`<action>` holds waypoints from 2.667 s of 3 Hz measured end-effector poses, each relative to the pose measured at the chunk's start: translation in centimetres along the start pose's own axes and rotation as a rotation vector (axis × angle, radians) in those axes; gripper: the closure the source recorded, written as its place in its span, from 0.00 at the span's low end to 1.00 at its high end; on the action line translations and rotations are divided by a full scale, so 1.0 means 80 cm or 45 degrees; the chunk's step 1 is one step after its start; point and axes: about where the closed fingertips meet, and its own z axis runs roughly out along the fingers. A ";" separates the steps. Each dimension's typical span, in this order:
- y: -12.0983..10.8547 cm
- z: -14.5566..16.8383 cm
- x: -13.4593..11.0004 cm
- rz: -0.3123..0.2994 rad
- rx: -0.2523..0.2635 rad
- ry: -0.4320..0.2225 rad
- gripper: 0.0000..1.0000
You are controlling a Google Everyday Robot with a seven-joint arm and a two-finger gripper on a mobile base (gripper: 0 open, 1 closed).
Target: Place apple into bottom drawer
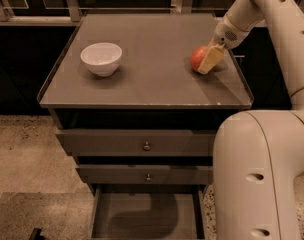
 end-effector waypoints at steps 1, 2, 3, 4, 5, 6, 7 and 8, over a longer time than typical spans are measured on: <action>0.000 0.000 0.000 0.000 0.000 0.000 1.00; 0.015 -0.028 0.007 0.007 0.007 -0.038 1.00; 0.040 -0.103 0.020 -0.013 0.129 -0.158 1.00; 0.090 -0.197 0.012 -0.045 0.300 -0.341 1.00; 0.141 -0.215 0.006 -0.044 0.354 -0.527 1.00; 0.156 -0.191 0.038 0.021 0.328 -0.526 1.00; 0.157 -0.190 0.038 0.021 0.326 -0.523 1.00; 0.177 -0.168 0.062 0.054 0.314 -0.551 1.00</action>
Offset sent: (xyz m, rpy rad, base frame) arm -0.1012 -0.0148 0.0332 0.0596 0.0001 -0.0023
